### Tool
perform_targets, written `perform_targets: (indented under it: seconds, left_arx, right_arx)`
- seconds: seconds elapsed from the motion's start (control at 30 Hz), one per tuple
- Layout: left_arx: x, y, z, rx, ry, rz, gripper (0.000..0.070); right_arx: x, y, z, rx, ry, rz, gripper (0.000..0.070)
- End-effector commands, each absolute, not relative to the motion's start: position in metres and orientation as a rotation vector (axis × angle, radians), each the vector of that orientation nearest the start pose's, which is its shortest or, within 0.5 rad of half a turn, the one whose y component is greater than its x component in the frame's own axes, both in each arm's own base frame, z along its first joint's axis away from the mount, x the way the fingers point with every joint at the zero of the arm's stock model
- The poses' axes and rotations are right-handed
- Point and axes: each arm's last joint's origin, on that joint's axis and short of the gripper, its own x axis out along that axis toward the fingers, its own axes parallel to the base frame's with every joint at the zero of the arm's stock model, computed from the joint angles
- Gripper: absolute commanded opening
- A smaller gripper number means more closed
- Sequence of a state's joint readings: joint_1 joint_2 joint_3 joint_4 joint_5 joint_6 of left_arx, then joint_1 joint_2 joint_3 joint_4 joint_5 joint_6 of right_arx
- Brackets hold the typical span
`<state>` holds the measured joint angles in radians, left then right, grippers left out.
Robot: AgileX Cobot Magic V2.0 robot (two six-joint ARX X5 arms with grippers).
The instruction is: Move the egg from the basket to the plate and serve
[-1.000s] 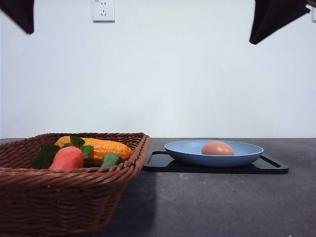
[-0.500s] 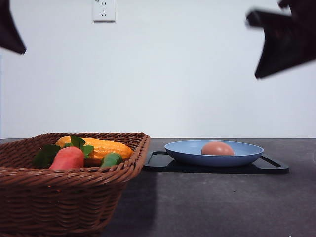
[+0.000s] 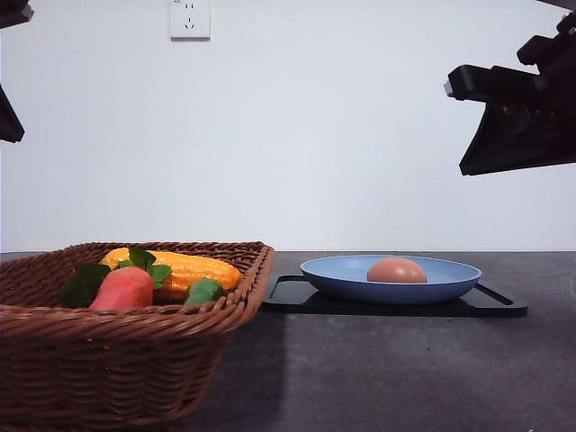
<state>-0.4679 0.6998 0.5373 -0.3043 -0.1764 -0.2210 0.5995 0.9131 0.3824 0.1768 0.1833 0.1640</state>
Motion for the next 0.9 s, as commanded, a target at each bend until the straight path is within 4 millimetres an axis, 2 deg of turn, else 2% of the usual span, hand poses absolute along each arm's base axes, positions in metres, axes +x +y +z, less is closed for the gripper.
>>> perform_targets:
  seconds: [0.0,0.27,0.47,0.57,0.7,0.87]
  left_arx:
    - [0.142,-0.067,0.255,-0.08,0.455,-0.247,0.0]
    - [0.139,-0.067,0.256,-0.082,0.448,-0.259,0.0]
    - [0.098,-0.044,0.279,-0.026,0.234,-0.29,0.0]
    - [0.079,-0.03,0.284,0.008,0.109,-0.257,0.0]
    - [0.067,-0.016,0.27,0.014,0.048,-0.143,0.0]
    - [0.067,-0.005,0.239,0.003,0.046,0.015,0.0]
  right_arx:
    - [0.161,0.105,0.209,0.042,0.351,0.387,0.0]
    - [0.161,0.105,0.209,0.042,0.351,0.386,0.0]
    - [0.161,0.105,0.209,0.042,0.351,0.387,0.0]
    - [0.161,0.105,0.209,0.042,0.351,0.386,0.0]
    - [0.161,0.105,0.209,0.041,0.351,0.385,0.0]
    - [0.161,0.105,0.209,0.041,0.351,0.385,0.0]
